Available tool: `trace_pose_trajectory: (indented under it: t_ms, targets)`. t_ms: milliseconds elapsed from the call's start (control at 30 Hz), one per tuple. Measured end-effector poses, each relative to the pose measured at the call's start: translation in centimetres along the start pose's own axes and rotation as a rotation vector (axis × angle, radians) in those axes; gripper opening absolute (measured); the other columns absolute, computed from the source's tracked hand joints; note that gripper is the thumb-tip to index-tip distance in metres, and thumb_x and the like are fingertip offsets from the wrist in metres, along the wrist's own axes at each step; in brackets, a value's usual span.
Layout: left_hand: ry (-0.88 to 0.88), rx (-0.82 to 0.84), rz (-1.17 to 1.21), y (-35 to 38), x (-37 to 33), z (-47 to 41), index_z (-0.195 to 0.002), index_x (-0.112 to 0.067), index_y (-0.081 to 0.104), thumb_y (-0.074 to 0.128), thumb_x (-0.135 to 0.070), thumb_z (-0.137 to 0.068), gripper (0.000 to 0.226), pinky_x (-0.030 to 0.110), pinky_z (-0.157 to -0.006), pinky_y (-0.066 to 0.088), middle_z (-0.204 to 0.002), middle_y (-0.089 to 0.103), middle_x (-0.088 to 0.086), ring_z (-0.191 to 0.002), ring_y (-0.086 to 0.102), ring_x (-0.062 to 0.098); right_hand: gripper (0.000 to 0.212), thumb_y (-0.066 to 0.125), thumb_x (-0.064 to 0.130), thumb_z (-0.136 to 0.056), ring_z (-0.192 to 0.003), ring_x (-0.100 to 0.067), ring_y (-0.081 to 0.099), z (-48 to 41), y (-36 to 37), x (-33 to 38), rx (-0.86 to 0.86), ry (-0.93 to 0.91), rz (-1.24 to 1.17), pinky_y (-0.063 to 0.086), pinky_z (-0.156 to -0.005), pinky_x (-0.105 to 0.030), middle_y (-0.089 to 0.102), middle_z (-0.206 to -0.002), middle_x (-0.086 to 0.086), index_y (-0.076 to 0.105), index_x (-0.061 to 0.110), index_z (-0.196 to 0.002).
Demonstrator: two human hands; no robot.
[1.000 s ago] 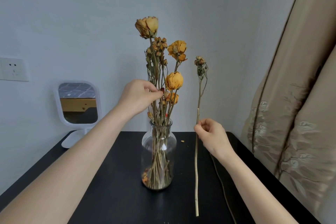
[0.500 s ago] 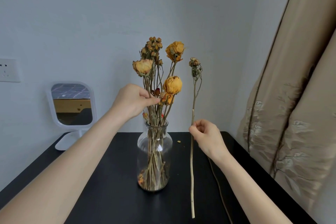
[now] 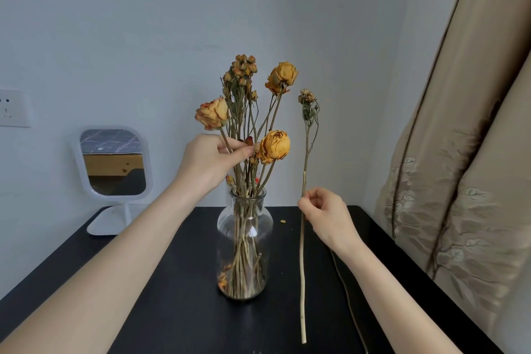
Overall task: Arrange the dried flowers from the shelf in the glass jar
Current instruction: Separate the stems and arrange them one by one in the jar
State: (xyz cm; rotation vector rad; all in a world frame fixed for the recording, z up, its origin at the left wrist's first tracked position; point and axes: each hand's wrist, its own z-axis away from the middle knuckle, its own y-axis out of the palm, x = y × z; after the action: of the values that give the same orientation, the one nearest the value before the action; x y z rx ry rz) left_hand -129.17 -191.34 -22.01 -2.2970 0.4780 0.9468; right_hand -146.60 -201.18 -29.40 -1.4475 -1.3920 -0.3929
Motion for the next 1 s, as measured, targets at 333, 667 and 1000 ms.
trace_pose_trajectory:
  t_ms: [333,667,1000]
  targets:
    - [0.098,-0.217,0.228,0.8,3.3,5.6,-0.097,-0.044,0.055,0.074,-0.037,-0.069,0.035,0.002,-0.062,0.042,-0.069,0.052,-0.006,-0.068,0.052,-0.003,0.009,0.054,0.017,-0.089,-0.064,-0.013,0.054,-0.2,-0.1,0.5,-0.048,-0.04,-0.062,0.046,-0.06,-0.018,0.059,-0.074,-0.009,0.055,0.018,-0.08]
    - [-0.218,-0.013,0.074,6.2,7.1,6.0,-0.131,-0.019,0.039,0.081,-0.048,-0.058,0.09,0.043,-0.099,0.043,-0.129,0.048,-0.002,-0.122,0.044,0.018,0.015,0.05,0.015,-0.09,-0.059,-0.012,0.046,-2.0,-1.8,2.8,-0.171,-0.139,-0.162,0.04,-0.056,-0.021,0.051,-0.067,-0.004,0.051,0.02,-0.076]
    - [-0.199,0.014,0.118,6.5,7.9,4.4,-0.106,-0.029,0.041,0.081,-0.047,-0.057,0.066,0.005,-0.061,0.036,-0.09,0.051,-0.025,-0.08,0.051,-0.006,0.02,0.045,0.013,-0.09,-0.063,-0.017,0.039,-4.2,-3.3,5.4,-0.316,-0.259,-0.276,0.034,-0.055,-0.03,0.044,-0.067,-0.004,0.041,0.022,-0.072]
